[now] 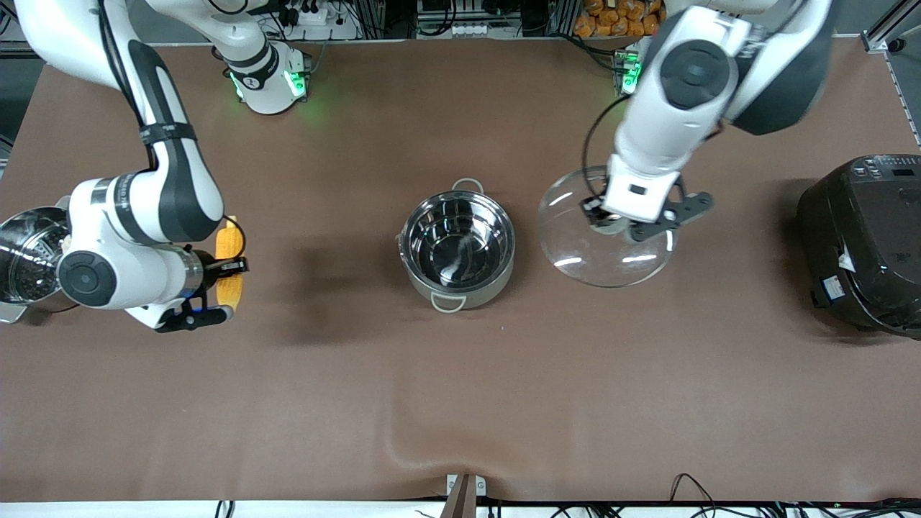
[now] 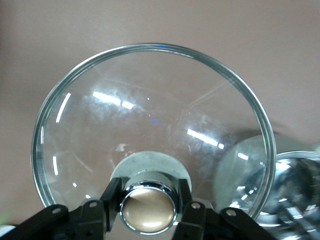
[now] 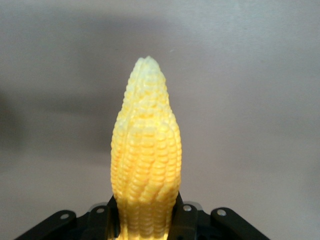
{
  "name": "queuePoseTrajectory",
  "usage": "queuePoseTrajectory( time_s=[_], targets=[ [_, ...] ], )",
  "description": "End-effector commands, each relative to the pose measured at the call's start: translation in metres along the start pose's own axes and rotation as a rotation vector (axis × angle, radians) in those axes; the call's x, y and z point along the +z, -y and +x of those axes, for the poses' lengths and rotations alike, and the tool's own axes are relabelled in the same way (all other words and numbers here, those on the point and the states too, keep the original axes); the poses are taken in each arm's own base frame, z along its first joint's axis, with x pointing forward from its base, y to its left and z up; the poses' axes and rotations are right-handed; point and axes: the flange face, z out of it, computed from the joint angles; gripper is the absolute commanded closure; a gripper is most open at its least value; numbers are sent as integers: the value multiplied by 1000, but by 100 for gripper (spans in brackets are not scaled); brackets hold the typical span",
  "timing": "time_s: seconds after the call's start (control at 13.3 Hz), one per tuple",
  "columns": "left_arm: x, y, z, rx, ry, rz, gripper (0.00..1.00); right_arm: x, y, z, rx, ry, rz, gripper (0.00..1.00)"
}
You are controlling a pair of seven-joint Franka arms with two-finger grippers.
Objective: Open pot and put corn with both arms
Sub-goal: 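Lift the glass lid with the left gripper while the right gripper lifts the corn, then set the lid down with the left gripper while the right gripper carries corn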
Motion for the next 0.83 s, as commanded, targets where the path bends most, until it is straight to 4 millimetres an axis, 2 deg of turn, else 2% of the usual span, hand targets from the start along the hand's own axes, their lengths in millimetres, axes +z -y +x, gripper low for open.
queuePoseTrajectory(
  time_s=[0.0, 0.08, 0.23, 0.45, 0.6, 0.75],
  targets=[
    [18, 69, 12, 90, 47, 16, 100, -19, 37, -11, -22, -9, 80, 100],
    [32, 85, 21, 100, 72, 27, 100, -24, 54, -15, -12, -17, 99, 100],
    [75, 115, 30, 98, 90, 6, 100, -33, 89, -18, 16, -31, 89, 100],
    [131, 143, 37, 122, 75, -42, 100, -48, 156, -30, 64, -58, 67, 100],
    [180, 148, 37, 128, 62, -61, 100, -50, 206, -40, 69, -74, 56, 100],
    [220, 148, 33, 141, 29, -85, 100, -52, 243, -46, 25, -83, 74, 100]
  ],
)
